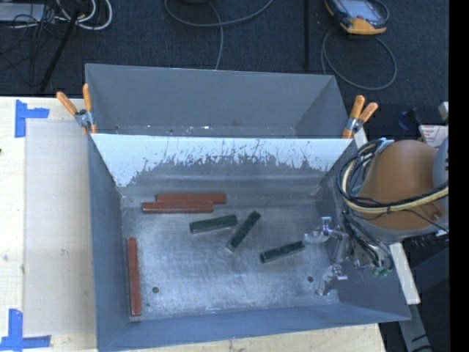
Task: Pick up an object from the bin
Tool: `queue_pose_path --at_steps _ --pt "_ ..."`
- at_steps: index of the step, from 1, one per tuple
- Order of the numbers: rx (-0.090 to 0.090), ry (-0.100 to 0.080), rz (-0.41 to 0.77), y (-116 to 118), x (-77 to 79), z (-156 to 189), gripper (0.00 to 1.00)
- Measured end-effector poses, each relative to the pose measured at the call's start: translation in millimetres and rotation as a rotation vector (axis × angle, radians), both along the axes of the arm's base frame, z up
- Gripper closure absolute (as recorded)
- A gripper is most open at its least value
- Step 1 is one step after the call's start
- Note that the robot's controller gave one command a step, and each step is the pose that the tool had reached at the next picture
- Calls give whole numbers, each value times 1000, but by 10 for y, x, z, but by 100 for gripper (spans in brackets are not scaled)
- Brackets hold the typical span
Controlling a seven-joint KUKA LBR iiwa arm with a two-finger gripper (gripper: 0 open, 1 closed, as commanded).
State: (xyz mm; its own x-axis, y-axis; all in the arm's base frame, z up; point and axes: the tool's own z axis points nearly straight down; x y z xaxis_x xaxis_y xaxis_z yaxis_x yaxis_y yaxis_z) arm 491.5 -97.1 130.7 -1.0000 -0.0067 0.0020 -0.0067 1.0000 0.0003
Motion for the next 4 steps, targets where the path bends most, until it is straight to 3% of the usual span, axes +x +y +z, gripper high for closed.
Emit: queue_pose_path --at_steps 1,2,3,4 --pt "0 0 0 0 0 0 0" --pt "-1 -17 5 329 356 -547 100" --pt "-2 -17 6 329 356 -547 100" --pt "0 -2 36 337 254 664 100"
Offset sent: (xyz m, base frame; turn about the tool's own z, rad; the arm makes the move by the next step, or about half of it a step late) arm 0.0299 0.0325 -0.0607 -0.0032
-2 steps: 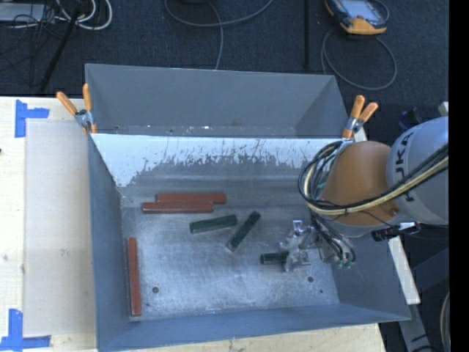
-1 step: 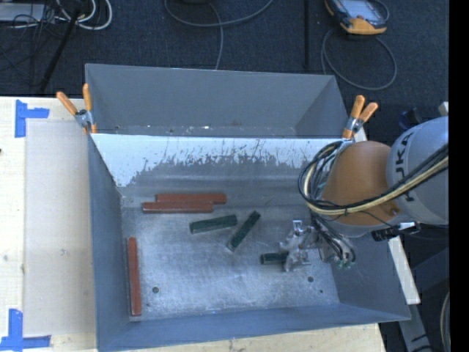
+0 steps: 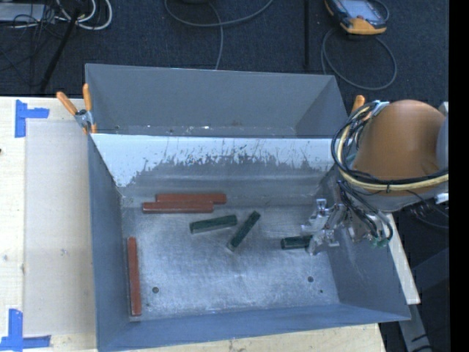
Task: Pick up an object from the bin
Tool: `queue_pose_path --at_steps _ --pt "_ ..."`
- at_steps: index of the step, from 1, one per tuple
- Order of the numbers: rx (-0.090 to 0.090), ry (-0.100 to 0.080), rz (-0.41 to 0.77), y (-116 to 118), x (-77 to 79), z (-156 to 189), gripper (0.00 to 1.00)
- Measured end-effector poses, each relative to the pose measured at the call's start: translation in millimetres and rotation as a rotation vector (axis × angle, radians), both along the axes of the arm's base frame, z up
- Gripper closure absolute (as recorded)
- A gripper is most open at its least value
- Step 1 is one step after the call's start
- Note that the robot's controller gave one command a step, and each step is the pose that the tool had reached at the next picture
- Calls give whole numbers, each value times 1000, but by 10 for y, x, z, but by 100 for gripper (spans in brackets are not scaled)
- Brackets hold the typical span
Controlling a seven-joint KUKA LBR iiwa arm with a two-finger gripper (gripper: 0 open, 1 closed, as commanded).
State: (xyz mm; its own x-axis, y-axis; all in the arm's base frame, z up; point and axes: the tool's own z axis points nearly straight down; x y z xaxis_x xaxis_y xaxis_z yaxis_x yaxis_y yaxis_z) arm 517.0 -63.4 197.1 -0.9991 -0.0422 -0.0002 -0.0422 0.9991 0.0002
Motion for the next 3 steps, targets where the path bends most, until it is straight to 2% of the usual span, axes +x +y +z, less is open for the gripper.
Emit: queue_pose_path --at_steps 2,3 --pt "0 2 6 -1 1 8 100" --pt "1 7 74 19 -183 626 100"
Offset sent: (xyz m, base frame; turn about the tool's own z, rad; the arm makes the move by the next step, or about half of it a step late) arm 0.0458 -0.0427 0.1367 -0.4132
